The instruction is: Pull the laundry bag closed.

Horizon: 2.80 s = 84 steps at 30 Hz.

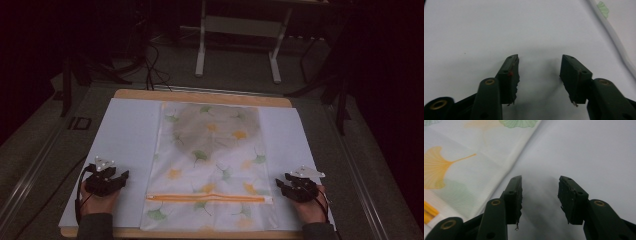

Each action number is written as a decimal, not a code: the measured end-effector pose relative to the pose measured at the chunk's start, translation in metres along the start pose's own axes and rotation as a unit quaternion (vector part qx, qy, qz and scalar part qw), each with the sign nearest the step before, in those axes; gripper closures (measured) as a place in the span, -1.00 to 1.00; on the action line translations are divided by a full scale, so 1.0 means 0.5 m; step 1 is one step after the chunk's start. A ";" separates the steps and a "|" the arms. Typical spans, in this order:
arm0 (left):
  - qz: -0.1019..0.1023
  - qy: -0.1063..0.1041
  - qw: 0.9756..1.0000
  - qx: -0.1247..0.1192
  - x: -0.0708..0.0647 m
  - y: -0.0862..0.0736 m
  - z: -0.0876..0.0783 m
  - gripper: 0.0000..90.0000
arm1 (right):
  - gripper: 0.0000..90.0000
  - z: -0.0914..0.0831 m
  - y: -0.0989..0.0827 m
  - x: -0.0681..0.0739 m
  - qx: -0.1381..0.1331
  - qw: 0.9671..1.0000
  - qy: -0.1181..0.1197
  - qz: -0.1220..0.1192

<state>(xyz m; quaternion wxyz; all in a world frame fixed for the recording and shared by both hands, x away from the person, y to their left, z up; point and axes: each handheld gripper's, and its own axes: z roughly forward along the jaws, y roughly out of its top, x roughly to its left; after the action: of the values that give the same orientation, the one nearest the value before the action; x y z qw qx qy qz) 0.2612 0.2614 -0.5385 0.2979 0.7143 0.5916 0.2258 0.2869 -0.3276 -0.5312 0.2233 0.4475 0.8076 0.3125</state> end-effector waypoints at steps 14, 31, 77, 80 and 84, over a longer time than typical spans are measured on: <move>0.031 -0.037 0.999 -0.018 0.013 0.002 -0.024 0.29 | 0.20 -0.011 0.010 0.010 -0.004 1.000 0.025 0.002; 0.037 -0.055 0.998 -0.014 0.014 0.002 -0.025 0.31 | 0.30 -0.018 0.061 0.067 -0.011 0.996 0.076 -0.038; 0.045 -0.062 0.997 -0.012 0.009 0.000 -0.032 0.29 | 0.27 0.064 0.205 0.269 -0.013 0.977 0.163 -0.137; 0.047 -0.063 0.997 -0.012 0.008 0.000 -0.032 0.31 | 0.27 0.070 0.209 0.279 -0.007 0.975 0.168 -0.144; 0.048 -0.064 0.997 -0.013 0.007 0.000 -0.033 0.33 | 0.26 0.081 0.212 0.295 -0.002 0.971 0.181 -0.153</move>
<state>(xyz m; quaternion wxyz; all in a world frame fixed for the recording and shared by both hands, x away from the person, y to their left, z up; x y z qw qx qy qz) 0.2508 0.2676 -0.5269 0.3333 0.7506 0.5337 0.2016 0.3007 -0.1452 -0.4969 0.1191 0.2538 0.8931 0.3519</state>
